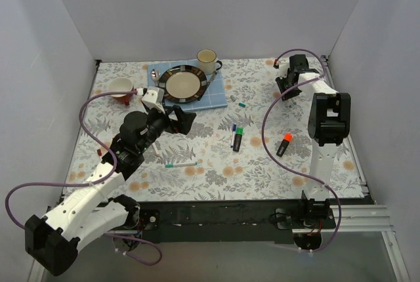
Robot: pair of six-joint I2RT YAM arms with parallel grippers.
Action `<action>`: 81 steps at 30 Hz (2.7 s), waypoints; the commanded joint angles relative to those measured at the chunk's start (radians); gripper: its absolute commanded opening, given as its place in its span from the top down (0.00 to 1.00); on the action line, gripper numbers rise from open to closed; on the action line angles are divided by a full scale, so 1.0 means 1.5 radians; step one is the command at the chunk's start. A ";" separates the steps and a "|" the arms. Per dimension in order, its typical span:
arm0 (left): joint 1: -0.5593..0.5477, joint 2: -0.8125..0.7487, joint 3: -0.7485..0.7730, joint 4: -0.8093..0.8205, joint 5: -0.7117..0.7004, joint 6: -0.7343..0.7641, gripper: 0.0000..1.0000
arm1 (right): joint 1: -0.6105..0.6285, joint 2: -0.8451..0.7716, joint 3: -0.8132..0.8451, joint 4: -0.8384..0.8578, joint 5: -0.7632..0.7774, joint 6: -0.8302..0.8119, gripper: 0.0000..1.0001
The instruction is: Open the pen caps
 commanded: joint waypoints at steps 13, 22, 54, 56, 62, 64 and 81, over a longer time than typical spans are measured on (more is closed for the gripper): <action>0.003 -0.058 -0.007 0.018 -0.013 0.026 0.02 | 0.004 -0.181 -0.101 0.031 -0.068 -0.001 0.59; 0.005 -0.072 -0.014 0.021 0.031 0.018 0.02 | 0.003 -0.398 -0.386 -0.031 -0.267 0.059 0.45; 0.005 -0.039 -0.015 0.029 0.095 0.013 0.02 | 0.097 -0.390 -0.550 -0.027 0.070 0.250 0.42; 0.005 -0.039 -0.016 0.030 0.099 0.011 0.02 | 0.108 -0.369 -0.539 -0.038 0.085 0.242 0.49; 0.005 -0.020 -0.017 0.041 0.129 -0.009 0.02 | 0.177 -0.352 -0.535 -0.041 0.152 0.190 0.62; 0.006 -0.011 -0.018 0.045 0.142 -0.049 0.02 | 0.185 -0.359 -0.539 -0.035 0.143 0.172 0.68; -0.090 0.358 -0.160 0.577 0.229 -0.587 0.13 | 0.184 -0.582 -0.575 0.009 -0.299 -0.089 0.99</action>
